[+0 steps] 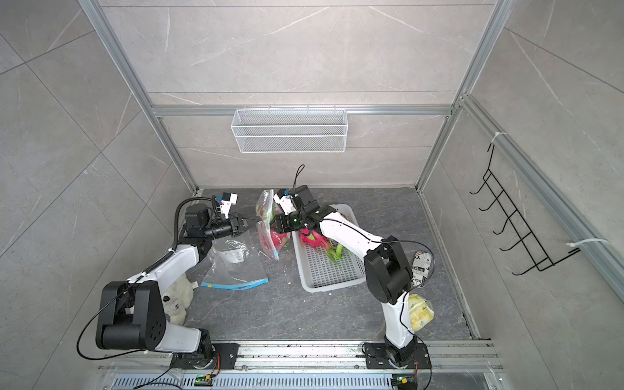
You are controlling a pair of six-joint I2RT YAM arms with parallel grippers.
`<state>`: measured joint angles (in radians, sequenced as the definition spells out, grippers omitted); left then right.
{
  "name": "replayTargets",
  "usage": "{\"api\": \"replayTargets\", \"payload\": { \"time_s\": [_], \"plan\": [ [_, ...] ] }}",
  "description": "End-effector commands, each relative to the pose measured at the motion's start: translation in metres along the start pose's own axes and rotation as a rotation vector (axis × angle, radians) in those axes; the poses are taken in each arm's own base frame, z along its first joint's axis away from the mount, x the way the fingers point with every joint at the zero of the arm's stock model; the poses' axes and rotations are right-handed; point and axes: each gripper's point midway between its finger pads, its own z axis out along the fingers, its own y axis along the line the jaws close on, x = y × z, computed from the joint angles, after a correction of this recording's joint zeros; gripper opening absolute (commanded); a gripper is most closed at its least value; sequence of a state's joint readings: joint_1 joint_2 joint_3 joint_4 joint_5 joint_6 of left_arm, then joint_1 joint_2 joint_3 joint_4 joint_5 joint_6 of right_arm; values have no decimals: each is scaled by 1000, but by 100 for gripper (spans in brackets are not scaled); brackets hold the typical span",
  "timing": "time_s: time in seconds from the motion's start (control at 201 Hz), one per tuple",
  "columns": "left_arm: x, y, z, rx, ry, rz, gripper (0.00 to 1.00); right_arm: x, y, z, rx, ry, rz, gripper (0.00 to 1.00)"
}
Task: Open the zip-top bag and take out the dragon fruit
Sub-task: Open the zipper of the food storage bag at the center of the board.
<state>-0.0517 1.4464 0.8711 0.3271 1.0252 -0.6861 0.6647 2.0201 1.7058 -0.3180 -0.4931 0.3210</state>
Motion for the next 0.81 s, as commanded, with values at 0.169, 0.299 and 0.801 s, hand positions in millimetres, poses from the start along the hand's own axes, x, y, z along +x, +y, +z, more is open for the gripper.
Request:
{"api": "replayTargets", "payload": {
  "time_s": [0.169, 0.299, 0.801],
  "plan": [
    [0, -1, 4, 47, 9, 7, 0, -20, 10, 9, -4, -48, -34, 48],
    [-2, -2, 3, 48, 10, 5, 0, -18, -11, 16, 107, -43, 1, 46],
    [-20, -24, -29, 4, -42, 91, 0, -9, -61, 6, 432, -30, 5, 42]
  ]
}}
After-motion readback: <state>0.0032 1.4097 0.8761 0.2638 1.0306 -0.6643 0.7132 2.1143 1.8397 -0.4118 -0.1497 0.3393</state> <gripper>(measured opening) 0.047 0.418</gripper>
